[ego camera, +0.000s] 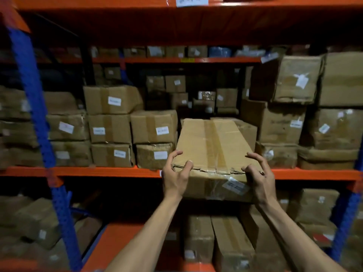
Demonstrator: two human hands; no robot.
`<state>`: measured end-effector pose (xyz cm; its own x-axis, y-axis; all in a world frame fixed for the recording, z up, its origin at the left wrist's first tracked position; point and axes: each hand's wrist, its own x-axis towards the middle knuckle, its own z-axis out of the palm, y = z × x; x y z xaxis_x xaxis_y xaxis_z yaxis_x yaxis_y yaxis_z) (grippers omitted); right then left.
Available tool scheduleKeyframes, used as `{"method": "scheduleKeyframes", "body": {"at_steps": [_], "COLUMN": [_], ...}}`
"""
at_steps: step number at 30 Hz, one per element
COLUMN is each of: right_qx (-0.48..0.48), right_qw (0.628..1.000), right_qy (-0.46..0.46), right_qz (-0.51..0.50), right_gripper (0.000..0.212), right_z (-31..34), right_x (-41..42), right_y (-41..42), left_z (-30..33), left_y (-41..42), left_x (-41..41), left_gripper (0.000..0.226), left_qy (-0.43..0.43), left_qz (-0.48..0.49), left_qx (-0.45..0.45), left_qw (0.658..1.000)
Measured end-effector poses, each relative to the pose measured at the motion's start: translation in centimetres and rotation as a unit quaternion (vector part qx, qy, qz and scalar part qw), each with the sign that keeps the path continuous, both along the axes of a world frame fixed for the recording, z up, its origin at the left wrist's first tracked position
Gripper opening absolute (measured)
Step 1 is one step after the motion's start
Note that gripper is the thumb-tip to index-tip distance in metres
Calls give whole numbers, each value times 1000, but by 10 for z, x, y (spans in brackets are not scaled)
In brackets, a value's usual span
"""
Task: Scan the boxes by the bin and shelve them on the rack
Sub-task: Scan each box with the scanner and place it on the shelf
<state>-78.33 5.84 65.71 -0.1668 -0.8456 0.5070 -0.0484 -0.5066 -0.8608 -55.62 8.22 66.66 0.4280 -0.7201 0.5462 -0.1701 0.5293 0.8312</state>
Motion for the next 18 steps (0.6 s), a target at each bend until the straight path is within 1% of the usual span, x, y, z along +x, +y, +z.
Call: {"method": "scheduleKeyframes", "body": {"at_steps": [4,7,10,14,18], "right_qx": [-42,-52,-58,-68,-57], "right_qw": [999,998,997,996,997], "right_qy": [-31,-44,-41,-33,-10], "right_qz": [9,15,32,38,57], "right_gripper": [40,36,39,49,47], "right_z": [53,89,118,150,171], "right_x": [33,68,109,173,238], "right_y": [-36,-70,-115,-183,-253], "left_z": [58,94,120,145,159], "left_y": [-25,-55,-95,-159,-226], "left_x": [29,61,101,165,231], "left_gripper": [40,39,39,39,37], "left_qy": [3,-2,5,9,13], "left_qz": [26,45,53,60,77], "left_qx": [-50,-69,-75,-68,-55], "left_qw": [998,997,996,996,995]}}
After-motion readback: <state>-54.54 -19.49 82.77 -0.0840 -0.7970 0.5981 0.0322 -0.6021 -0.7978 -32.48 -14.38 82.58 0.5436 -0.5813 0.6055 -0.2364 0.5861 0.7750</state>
